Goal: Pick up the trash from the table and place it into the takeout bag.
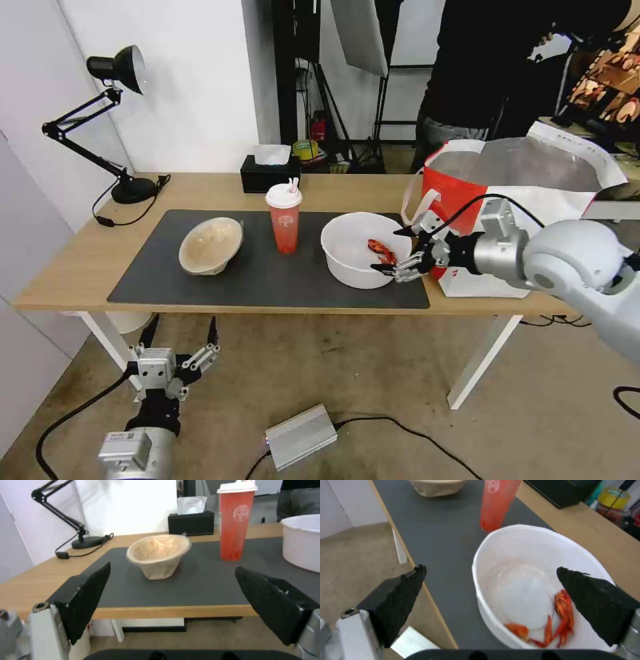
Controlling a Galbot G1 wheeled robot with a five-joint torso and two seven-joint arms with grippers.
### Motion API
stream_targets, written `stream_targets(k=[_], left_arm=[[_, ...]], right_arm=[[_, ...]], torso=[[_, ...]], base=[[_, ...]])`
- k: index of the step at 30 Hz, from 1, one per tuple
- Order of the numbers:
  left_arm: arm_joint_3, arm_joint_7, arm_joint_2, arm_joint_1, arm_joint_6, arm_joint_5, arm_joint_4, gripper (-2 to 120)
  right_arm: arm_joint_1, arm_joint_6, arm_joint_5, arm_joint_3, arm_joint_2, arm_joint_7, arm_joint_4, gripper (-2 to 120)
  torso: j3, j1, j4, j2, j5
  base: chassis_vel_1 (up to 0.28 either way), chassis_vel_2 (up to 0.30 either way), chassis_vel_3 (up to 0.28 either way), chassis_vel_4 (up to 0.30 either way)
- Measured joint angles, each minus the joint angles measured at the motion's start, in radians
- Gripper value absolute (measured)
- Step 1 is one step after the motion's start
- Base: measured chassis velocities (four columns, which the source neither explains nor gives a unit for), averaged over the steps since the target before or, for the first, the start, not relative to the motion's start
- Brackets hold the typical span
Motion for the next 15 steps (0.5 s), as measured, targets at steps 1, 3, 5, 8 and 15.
stream_targets(k=[1, 3, 5, 8, 15], left_arm=[[0.0, 0.0, 0.0, 0.0, 0.0, 0.0, 0.0, 100], [0.001, 0.0, -0.006, -0.004, 0.001, 0.003, 0.004, 100], [0.0, 0.0, -0.008, -0.006, 0.002, 0.003, 0.005, 100], [0.0, 0.001, -0.012, -0.007, 0.002, 0.004, 0.007, 100], [-0.002, 0.001, -0.015, -0.008, 0.003, 0.005, 0.009, 100]], right_arm=[[0.0, 0.0, 0.0, 0.0, 0.0, 0.0, 0.0, 100], [0.031, 0.001, 0.0, -0.029, 0.025, 0.005, -0.022, 100], [0.046, 0.001, 0.0, -0.044, 0.036, 0.008, -0.034, 100], [0.069, -0.001, 0.0, -0.074, 0.057, 0.017, -0.054, 100], [0.099, -0.026, -0.001, -0.116, 0.102, 0.048, -0.078, 100]], torso=[[0.0, 0.0, 0.0, 0.0, 0.0], [0.0, 0.0, 0.0, 0.0, 0.0001], [0.0, 0.0, 0.0001, 0.0, 0.0], [0.0, 0.0, 0.0, 0.0, 0.0], [0.0, 0.0, 0.0, 0.0, 0.0]], base=[[0.0, 0.0, 0.0, 0.0], [0.0, 0.0, 0.0, 0.0], [0.0, 0.0, 0.0, 0.0], [0.0, 0.0, 0.0, 0.0], [0.0, 0.0, 0.0, 0.0]])
